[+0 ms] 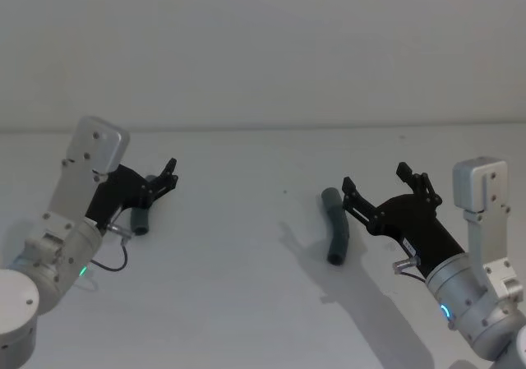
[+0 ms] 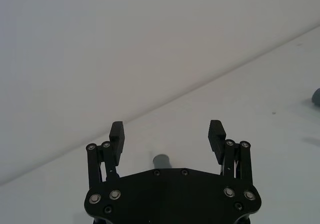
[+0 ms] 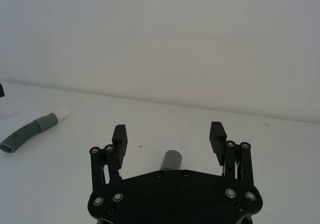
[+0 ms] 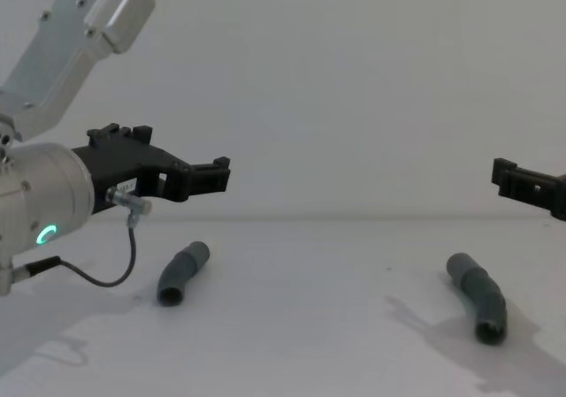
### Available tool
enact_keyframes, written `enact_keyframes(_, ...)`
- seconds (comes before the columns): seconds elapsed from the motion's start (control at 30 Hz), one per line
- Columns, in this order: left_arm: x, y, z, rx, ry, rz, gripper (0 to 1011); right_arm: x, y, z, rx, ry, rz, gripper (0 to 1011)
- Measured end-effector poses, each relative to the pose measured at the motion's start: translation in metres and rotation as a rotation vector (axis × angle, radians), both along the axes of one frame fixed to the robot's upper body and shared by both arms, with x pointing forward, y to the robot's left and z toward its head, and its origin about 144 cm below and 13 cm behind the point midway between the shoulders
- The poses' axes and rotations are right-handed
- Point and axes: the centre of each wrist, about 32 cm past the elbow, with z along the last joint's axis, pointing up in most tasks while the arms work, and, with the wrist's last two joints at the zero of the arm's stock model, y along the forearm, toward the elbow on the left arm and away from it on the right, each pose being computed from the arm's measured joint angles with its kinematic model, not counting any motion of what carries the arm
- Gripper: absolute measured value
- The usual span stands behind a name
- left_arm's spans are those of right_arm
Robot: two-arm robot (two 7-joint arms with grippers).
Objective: Use both hands to pick up one end of the pipe from the table, align the ends, and insert them.
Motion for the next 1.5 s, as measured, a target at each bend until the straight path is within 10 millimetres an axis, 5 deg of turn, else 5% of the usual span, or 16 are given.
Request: enact_keyframes(1.5, -0.001, -0.006, -0.011, -0.115, 0.212, 0.117, 1001, 0.0, 0.0, 0.0, 0.0, 0.0, 0.0, 1002)
